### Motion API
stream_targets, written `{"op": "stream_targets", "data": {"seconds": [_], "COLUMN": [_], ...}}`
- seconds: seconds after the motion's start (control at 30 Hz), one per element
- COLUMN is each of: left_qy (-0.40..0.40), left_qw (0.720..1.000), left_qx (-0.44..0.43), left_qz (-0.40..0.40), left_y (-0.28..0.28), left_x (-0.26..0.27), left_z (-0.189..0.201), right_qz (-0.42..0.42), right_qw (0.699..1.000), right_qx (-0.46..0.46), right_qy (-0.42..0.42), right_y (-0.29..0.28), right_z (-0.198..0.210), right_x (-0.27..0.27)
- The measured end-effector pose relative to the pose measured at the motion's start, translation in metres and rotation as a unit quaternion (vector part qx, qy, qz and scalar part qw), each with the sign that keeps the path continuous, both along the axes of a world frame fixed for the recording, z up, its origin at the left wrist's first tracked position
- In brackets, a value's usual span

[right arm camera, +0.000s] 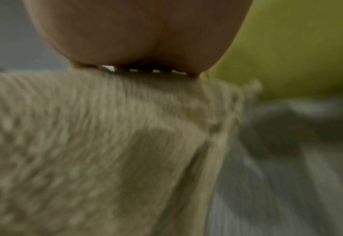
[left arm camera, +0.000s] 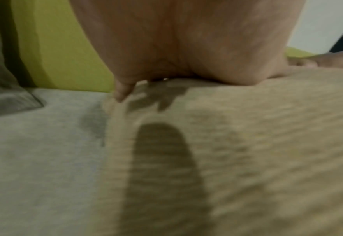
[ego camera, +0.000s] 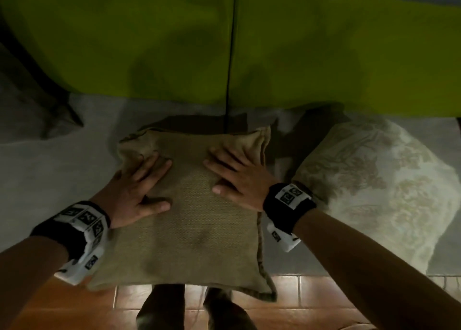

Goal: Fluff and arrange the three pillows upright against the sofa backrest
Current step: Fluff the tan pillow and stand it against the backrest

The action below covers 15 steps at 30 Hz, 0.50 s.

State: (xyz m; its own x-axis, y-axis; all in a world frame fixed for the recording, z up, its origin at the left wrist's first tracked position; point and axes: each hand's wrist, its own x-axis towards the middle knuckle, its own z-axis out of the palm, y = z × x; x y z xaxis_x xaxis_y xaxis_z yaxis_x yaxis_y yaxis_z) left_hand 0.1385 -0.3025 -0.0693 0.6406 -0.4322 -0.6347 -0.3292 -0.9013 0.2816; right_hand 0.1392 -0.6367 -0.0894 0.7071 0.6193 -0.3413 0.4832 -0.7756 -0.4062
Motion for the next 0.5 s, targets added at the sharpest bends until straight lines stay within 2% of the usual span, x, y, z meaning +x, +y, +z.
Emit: {"op": "stream_targets", "data": {"seconds": [0.13, 0.33, 0.4, 0.47, 0.5], "left_qy": [-0.022, -0.029, -0.021, -0.019, -0.023], "left_qw": [0.997, 0.996, 0.996, 0.996, 0.996], "left_qx": [-0.021, -0.021, -0.013, -0.011, -0.010], "left_qz": [-0.072, -0.082, -0.086, -0.084, -0.083], "left_y": [0.016, 0.016, 0.019, 0.018, 0.017], "left_x": [0.005, 0.007, 0.006, 0.006, 0.007], "left_z": [-0.005, -0.005, -0.002, -0.002, -0.002], "right_qz": [-0.122, -0.230, -0.244, -0.259, -0.249], "right_qw": [0.980, 0.946, 0.948, 0.956, 0.963], "right_qx": [-0.035, -0.095, -0.129, -0.132, -0.096], "right_qy": [0.152, 0.206, 0.157, 0.031, -0.034], "right_y": [-0.021, -0.033, -0.030, -0.014, -0.001], "right_z": [-0.019, -0.013, -0.005, 0.012, 0.021], "right_x": [0.009, 0.030, 0.033, 0.028, 0.021]}}
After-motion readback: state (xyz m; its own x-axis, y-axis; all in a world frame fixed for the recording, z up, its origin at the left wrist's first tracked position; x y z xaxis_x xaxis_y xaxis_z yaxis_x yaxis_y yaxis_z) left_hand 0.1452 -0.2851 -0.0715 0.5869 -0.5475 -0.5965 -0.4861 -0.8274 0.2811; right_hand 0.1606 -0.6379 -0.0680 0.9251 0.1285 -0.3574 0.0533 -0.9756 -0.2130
